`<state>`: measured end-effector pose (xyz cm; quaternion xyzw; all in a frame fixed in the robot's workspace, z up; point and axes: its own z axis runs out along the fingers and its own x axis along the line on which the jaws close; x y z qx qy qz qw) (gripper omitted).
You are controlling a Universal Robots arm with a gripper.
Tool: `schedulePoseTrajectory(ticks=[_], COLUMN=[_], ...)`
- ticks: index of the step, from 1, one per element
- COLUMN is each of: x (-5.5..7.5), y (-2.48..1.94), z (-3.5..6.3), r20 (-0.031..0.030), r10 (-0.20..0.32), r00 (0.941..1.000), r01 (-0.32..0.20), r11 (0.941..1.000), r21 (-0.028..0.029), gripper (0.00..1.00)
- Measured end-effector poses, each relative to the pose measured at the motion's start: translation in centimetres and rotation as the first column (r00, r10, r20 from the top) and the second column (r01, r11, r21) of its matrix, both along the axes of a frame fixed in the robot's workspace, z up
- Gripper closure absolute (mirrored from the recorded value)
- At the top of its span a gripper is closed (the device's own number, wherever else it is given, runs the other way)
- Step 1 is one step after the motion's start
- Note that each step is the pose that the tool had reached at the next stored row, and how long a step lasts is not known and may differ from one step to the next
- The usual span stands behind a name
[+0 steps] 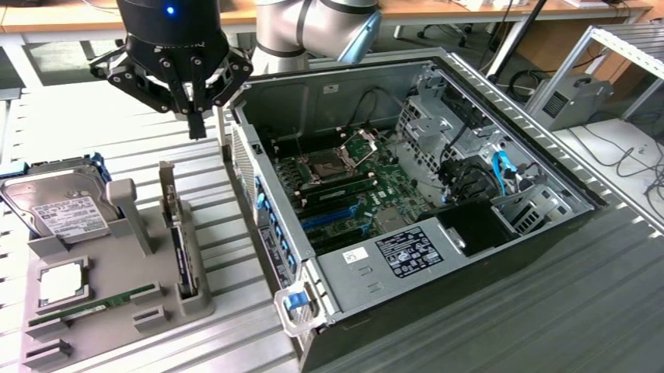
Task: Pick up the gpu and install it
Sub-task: 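Reach for the gpu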
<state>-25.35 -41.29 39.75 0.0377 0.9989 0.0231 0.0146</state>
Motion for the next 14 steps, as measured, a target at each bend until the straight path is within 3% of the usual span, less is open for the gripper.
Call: schedulePoseTrajectory(ticks=[14], x=[-0.03], y=[-0.85], z=[-0.01], r20=[0.0000], r10=[0.000], r00=[1.0000], r01=[0.000], r11=[1.0000], r21=[0.0000], gripper=[0.89])
